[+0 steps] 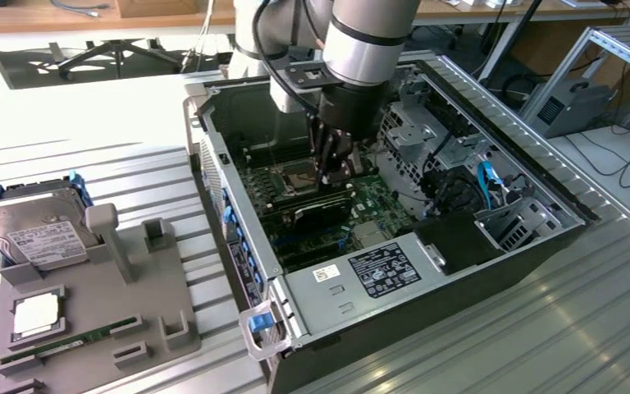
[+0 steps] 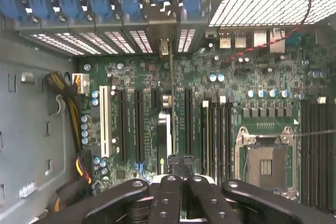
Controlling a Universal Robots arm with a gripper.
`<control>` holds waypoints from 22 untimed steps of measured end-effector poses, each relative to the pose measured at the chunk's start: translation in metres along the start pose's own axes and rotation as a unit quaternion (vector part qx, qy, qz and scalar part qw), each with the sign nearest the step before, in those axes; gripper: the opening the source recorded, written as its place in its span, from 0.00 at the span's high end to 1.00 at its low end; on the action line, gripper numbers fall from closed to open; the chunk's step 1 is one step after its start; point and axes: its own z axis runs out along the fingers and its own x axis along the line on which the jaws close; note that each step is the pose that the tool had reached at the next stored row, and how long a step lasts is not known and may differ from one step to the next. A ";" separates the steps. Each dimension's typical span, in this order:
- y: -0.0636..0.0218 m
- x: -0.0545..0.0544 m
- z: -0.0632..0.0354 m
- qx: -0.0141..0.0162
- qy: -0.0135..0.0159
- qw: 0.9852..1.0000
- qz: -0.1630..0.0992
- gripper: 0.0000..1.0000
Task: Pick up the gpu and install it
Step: 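Press down on the gpu until it lock into place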
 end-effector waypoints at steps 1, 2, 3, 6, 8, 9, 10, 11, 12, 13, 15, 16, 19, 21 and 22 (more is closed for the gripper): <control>0.0020 0.000 0.0015 0.000 0.000 1.000 0.000 0.89; 0.0031 0.000 0.0040 0.000 0.000 1.000 0.000 0.89; 0.0042 0.000 0.0064 0.000 0.000 1.000 0.000 0.89; 0.0146 0.000 0.0119 0.000 0.000 1.000 0.000 0.89; 0.0183 0.000 0.0136 0.000 0.000 1.000 0.000 0.89; 0.0198 0.000 0.0144 0.000 0.000 1.000 0.000 0.89; 0.0218 0.000 0.0155 0.000 0.000 1.000 0.000 0.89; 0.0232 0.001 0.0165 0.000 0.000 1.000 0.000 0.89; 0.0240 0.001 0.0174 0.000 0.000 1.000 0.000 0.89; 0.0243 0.001 0.0182 0.000 0.000 1.000 0.000 0.89; 0.0242 0.001 0.0203 0.000 0.000 1.000 0.000 0.89; 0.0241 0.002 0.0219 0.000 0.000 1.000 0.000 0.89; 0.0306 0.002 0.0286 0.000 0.000 1.000 0.000 0.89; 0.0359 0.002 0.0302 0.001 0.000 1.000 0.000 0.89; 0.0373 0.002 0.0303 0.002 0.000 1.000 0.000 0.89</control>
